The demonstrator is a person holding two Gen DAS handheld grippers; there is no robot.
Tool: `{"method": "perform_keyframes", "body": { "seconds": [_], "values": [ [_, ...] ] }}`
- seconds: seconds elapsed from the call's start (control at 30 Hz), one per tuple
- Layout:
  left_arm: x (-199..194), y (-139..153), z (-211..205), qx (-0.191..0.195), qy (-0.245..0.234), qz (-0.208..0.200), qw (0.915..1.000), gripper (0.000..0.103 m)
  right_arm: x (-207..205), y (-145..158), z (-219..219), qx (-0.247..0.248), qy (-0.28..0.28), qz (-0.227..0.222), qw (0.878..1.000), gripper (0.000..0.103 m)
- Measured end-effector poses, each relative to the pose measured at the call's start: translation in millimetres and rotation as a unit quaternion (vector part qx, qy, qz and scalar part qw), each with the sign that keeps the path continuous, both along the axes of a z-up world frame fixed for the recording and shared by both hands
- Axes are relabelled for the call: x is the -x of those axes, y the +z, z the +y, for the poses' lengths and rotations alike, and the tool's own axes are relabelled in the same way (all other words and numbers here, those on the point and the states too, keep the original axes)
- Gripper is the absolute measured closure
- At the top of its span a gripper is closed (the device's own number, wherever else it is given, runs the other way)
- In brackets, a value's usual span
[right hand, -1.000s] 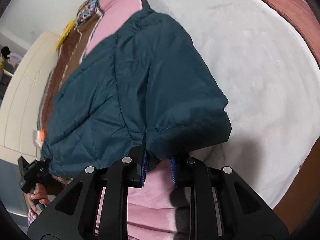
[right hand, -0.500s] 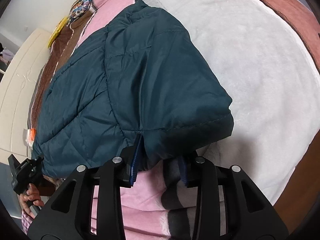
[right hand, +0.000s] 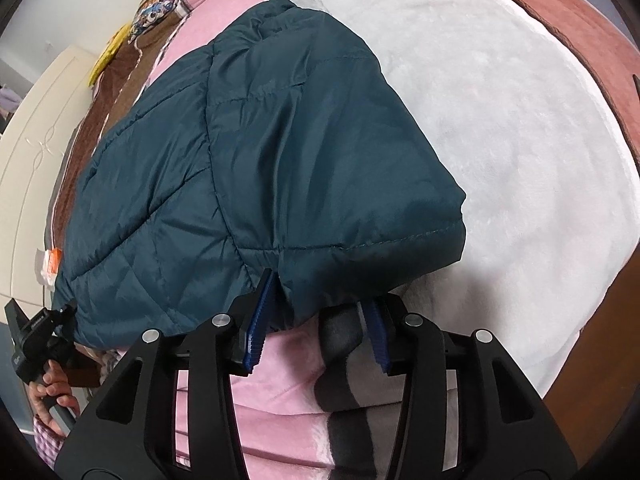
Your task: Fold large clothes
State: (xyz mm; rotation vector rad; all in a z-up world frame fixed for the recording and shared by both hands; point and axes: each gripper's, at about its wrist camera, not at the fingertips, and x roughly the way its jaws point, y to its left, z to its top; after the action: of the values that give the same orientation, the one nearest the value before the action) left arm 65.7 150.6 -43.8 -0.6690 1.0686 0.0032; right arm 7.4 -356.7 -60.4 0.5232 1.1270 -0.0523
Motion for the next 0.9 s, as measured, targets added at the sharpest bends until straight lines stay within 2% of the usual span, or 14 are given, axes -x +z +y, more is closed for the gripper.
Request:
{"method": "perform_keyframes", "body": {
  "seconds": [0.47,0.63,0.9],
  "values": [
    [0.5,0.1,-1.3,-0.002,-0.001,-0.002,1.0000,0.073,7.2,4.2,8.7,0.015,0.023,0.019,0.999,0.059],
    [1.0,-0.4,-1.1,-0.001,-0.001,-0.003,1.0000,0.070,13.9,12.5,20.1,0.056,0.056,0.026,0.997,0.059],
    [0.2,-0.4,-2.7,-0.002,-0.011,-0.002,0.9999,0.059,13.8,27.6,60.4,0.064,0.143,0.017,0.987,0.059]
  ]
}}
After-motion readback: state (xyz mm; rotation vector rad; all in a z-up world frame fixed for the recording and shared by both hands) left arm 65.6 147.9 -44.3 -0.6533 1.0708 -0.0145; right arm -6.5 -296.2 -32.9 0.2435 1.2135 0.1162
